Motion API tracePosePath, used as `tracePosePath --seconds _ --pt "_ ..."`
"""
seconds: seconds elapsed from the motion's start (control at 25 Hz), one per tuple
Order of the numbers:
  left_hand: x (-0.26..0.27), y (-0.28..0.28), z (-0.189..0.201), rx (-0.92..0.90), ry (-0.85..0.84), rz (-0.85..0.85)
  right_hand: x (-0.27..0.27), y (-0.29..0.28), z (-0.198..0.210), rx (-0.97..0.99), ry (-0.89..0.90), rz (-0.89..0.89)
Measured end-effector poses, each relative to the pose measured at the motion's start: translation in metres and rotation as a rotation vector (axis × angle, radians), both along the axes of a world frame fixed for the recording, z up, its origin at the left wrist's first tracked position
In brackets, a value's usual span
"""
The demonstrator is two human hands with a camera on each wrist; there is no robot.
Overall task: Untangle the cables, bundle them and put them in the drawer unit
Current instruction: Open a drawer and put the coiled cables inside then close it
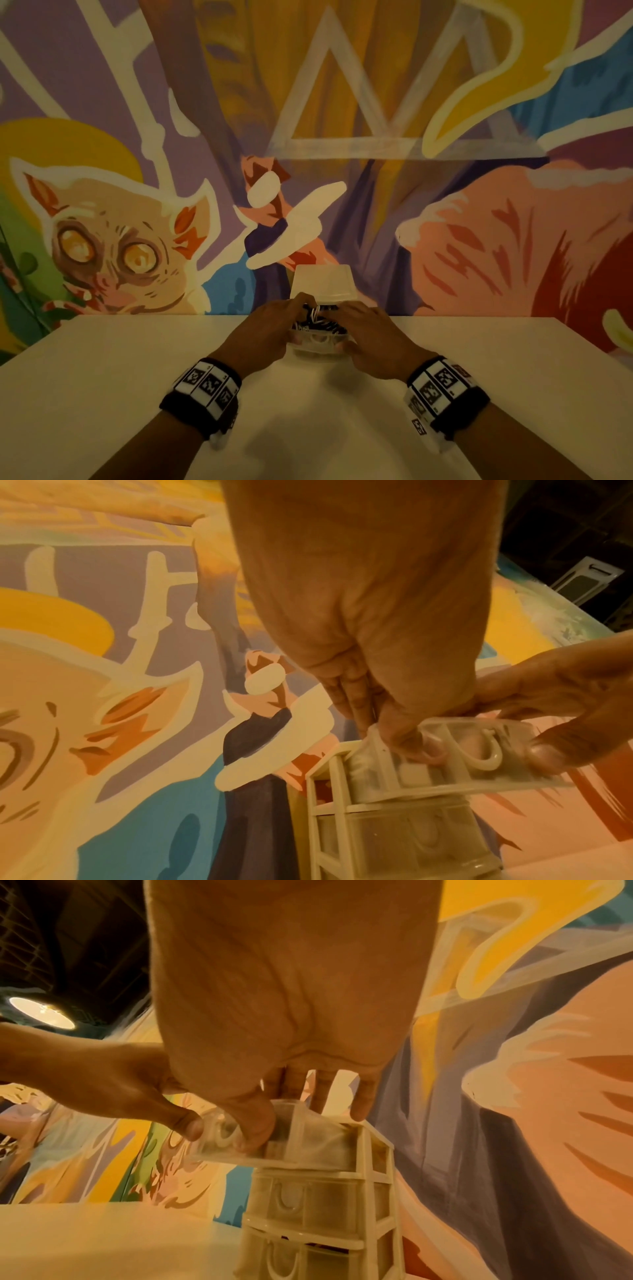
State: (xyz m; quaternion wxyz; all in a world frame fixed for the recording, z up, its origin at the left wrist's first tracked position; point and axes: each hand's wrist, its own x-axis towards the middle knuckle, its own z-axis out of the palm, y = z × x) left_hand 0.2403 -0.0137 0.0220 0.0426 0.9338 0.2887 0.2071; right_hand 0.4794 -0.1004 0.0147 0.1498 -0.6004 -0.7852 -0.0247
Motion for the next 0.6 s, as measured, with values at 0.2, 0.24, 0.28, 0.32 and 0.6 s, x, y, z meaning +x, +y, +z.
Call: tracePosePath --seconds 0.2,0.24,0.28,0.32,0.6 --pt "-0.003 0.006 -0.009 0.04 -0.019 0.046 -0.002 0.014 0.001 -0.015 -0.127 -0.054" --pt "-0.004 0.006 -0.01 0.091 -0.034 0.048 0.0 0.017 0.001 -0.023 -0.129 -0.064" --pt "-0.004 0.008 -0.013 0.15 -0.07 0.035 0.003 0.019 0.001 -0.018 -0.138 -0.064" --pt "-0.003 0.011 -0.019 0.205 -0.097 0.019 0.007 0.02 -0.001 -0.003 -0.137 -0.06" --pt "0.018 0.023 -0.039 0.366 -0.172 0.108 0.032 0.015 -0.015 0.226 0.134 -0.018"
